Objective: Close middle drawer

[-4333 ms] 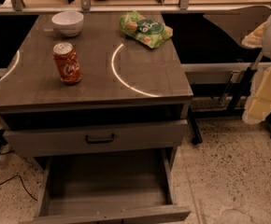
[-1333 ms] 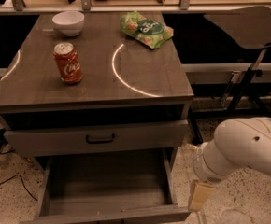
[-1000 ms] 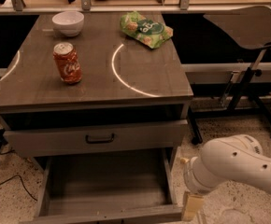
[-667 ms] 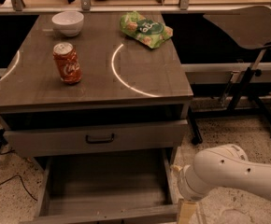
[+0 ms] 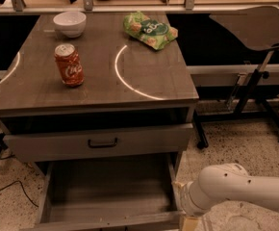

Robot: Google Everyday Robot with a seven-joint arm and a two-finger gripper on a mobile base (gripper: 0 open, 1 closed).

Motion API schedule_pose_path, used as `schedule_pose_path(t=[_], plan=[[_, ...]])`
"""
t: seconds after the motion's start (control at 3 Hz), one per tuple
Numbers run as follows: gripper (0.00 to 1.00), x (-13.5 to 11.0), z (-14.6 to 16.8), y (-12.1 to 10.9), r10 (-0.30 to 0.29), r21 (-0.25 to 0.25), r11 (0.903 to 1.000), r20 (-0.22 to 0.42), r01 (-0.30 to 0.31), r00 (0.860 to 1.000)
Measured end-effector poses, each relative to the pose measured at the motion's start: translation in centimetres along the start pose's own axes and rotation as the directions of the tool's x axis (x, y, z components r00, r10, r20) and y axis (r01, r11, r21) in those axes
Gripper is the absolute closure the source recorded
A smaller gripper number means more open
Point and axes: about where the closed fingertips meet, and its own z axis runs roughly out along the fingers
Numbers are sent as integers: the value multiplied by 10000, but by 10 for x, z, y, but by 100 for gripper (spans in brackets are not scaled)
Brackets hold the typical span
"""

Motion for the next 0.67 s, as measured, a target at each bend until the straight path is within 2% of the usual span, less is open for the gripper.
schedule_pose_path(t=[0.33,0.67], plan=[[0,0,0,0,0,1,10000,0,0,10000],[0,-4,14,-9,-19,341,9994,85,16,10000]])
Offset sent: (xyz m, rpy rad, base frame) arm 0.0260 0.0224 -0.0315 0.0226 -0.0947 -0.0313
